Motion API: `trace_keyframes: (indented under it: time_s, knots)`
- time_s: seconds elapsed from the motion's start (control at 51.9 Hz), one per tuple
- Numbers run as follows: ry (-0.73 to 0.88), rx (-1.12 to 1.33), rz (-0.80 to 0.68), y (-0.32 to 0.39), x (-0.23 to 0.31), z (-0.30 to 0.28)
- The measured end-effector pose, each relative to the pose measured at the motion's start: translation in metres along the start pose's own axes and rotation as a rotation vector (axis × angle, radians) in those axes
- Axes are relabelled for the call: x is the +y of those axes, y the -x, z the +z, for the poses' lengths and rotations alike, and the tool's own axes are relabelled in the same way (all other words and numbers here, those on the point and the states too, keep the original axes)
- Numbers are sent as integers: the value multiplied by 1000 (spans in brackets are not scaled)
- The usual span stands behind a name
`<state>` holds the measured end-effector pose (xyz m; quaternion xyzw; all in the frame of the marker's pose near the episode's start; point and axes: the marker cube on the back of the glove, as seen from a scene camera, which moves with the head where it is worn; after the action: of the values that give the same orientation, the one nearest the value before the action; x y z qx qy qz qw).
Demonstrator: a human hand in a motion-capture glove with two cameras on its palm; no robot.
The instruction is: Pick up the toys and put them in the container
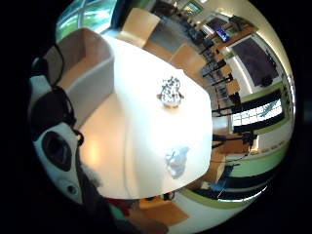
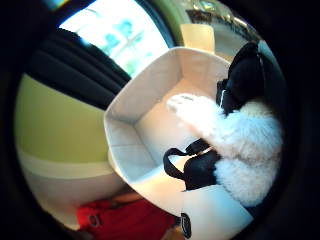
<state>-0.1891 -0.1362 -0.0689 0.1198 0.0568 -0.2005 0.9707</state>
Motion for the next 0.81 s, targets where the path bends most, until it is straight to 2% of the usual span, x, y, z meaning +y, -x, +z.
trace_keyframes:
  time_s: [0.27, 0.462, 0.809]
  knots:
    - [-16, -10, -61, 67, -56, -30]
    - [-26, 12, -97, 105, -70, -19]
    - [166, 8, -134, 116, -65, 3]
